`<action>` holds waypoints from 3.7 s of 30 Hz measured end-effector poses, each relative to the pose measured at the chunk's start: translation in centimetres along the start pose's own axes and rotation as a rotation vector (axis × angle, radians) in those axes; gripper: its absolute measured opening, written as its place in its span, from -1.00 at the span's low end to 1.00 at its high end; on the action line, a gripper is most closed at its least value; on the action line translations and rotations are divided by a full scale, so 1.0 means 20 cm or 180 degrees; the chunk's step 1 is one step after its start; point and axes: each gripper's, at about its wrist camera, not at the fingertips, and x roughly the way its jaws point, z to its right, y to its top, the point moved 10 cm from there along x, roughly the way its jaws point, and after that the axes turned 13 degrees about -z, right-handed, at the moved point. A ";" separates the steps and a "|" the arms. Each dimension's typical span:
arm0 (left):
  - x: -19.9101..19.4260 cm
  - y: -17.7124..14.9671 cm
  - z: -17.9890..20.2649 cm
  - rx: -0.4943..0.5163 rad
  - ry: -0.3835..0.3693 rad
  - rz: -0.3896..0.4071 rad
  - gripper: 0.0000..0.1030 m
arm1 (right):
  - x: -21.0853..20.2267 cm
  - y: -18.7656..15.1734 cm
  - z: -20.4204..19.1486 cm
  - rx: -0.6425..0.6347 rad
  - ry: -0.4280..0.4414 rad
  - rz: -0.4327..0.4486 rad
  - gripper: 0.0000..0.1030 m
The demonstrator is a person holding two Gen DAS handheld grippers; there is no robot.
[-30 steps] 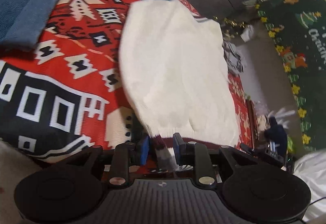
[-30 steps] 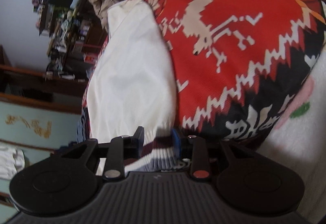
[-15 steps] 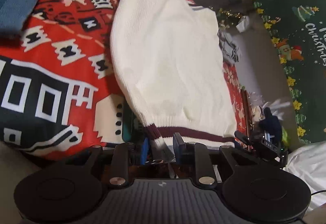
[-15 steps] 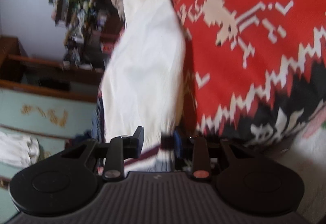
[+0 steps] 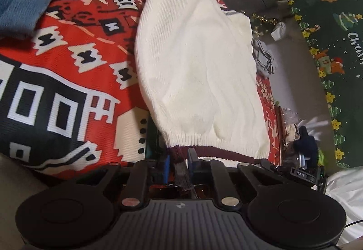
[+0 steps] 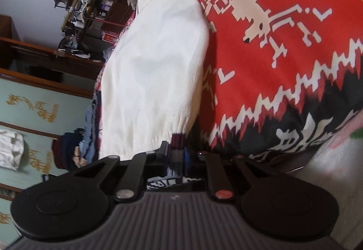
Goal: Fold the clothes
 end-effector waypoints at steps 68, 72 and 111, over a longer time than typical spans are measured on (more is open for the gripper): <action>0.27 1.54 0.50 0.1050 0.0904 -0.0449 -0.33 | 0.27 1.68 -0.78 -0.1902 -0.1871 -0.0462 -0.02; 0.36 1.56 0.47 0.0978 0.0883 -0.0572 -0.28 | 0.40 1.80 -0.81 -0.2071 -0.1920 -0.0514 0.10; 0.47 0.50 0.82 0.1210 0.0981 -0.1243 -0.65 | 0.09 0.63 -0.33 -0.0869 -0.1710 -0.0940 -0.74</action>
